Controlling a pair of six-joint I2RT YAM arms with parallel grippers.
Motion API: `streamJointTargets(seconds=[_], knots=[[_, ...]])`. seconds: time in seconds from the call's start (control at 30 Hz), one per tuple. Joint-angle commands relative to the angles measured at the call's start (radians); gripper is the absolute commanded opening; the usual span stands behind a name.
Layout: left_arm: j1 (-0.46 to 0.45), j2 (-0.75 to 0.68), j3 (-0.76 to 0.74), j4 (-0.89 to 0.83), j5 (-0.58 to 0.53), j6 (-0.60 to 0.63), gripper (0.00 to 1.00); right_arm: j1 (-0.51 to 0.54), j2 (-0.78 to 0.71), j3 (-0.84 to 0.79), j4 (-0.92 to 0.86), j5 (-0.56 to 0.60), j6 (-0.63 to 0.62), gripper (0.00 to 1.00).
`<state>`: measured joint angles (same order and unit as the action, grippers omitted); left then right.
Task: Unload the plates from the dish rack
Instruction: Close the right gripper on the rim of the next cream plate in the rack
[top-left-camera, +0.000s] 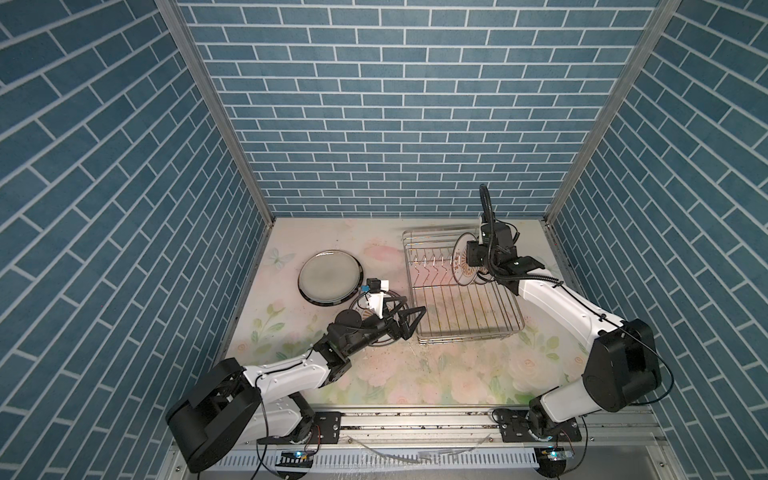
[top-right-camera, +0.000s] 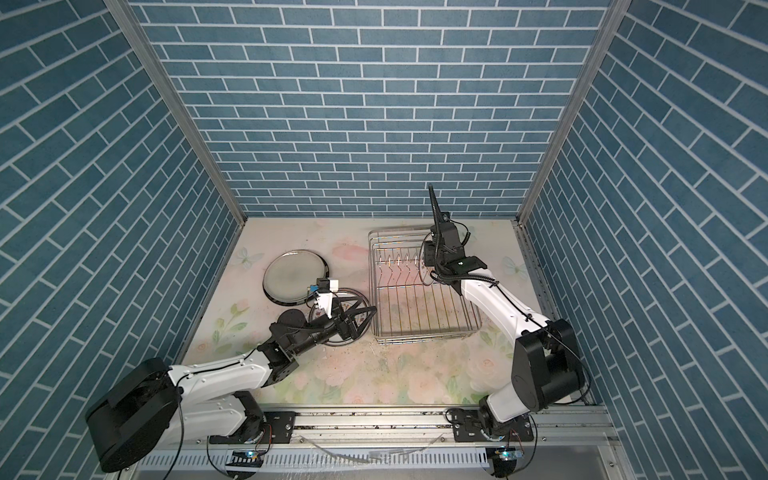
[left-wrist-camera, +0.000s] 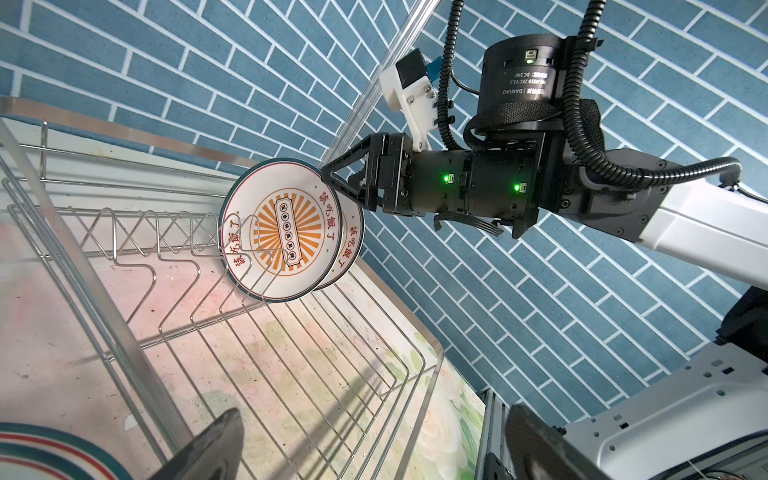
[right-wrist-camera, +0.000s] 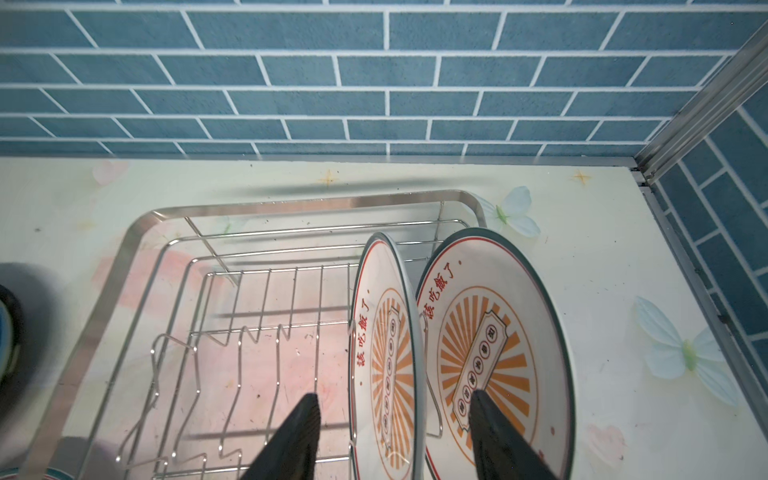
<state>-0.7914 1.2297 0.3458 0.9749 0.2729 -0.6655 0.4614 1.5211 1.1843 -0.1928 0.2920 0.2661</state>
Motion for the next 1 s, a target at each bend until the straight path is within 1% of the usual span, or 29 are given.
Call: streamJointTargets(seconds=[0.0,0.1,0.17,0.3,0.43,0.5,0.57,0.6,0.67,0.73,0.8,0.87,0.93,0.97], knots=[[-0.006,0.037,0.028,0.077,0.020,-0.006,1.00,-0.004,0.023,0.044,-0.023,0.053,0.009,0.57],[-0.006,0.071,0.047,0.089,0.023,-0.011,1.00,-0.004,0.046,0.052,-0.022,0.057,0.002,0.56],[-0.006,0.086,0.069,0.060,0.028,-0.013,1.00,-0.005,0.058,0.062,-0.029,0.046,-0.001,0.56],[-0.006,0.100,0.095,0.008,-0.021,-0.012,1.00,-0.008,0.069,0.064,-0.028,0.034,0.001,0.47],[-0.006,0.115,0.091,0.033,-0.017,-0.017,1.00,-0.009,0.075,0.054,-0.006,0.072,0.001,0.47],[-0.006,0.122,0.091,0.038,-0.019,-0.028,1.00,-0.010,0.079,0.048,0.012,0.081,0.002,0.42],[-0.006,0.125,0.097,0.022,-0.026,-0.030,1.00,-0.009,0.090,0.055,0.018,0.072,0.002,0.41],[-0.006,0.126,0.097,0.021,-0.026,-0.031,1.00,-0.009,0.100,0.065,0.009,0.056,0.002,0.41],[-0.006,0.128,0.100,0.019,-0.030,-0.033,1.00,-0.010,0.123,0.097,-0.031,0.059,0.007,0.39],[-0.006,0.122,0.120,-0.038,-0.041,-0.037,1.00,-0.009,0.132,0.104,-0.042,0.065,0.012,0.35],[-0.006,0.119,0.135,-0.075,-0.038,-0.033,1.00,-0.010,0.129,0.094,-0.027,0.071,0.012,0.34],[-0.006,0.123,0.135,-0.068,-0.035,-0.033,1.00,-0.010,0.135,0.098,-0.032,0.075,0.010,0.34],[-0.008,0.129,0.136,-0.059,-0.040,-0.035,1.00,-0.011,0.143,0.105,-0.036,0.081,0.008,0.26],[-0.007,0.133,0.138,-0.059,-0.039,-0.036,1.00,-0.011,0.147,0.107,-0.039,0.084,0.008,0.26]])
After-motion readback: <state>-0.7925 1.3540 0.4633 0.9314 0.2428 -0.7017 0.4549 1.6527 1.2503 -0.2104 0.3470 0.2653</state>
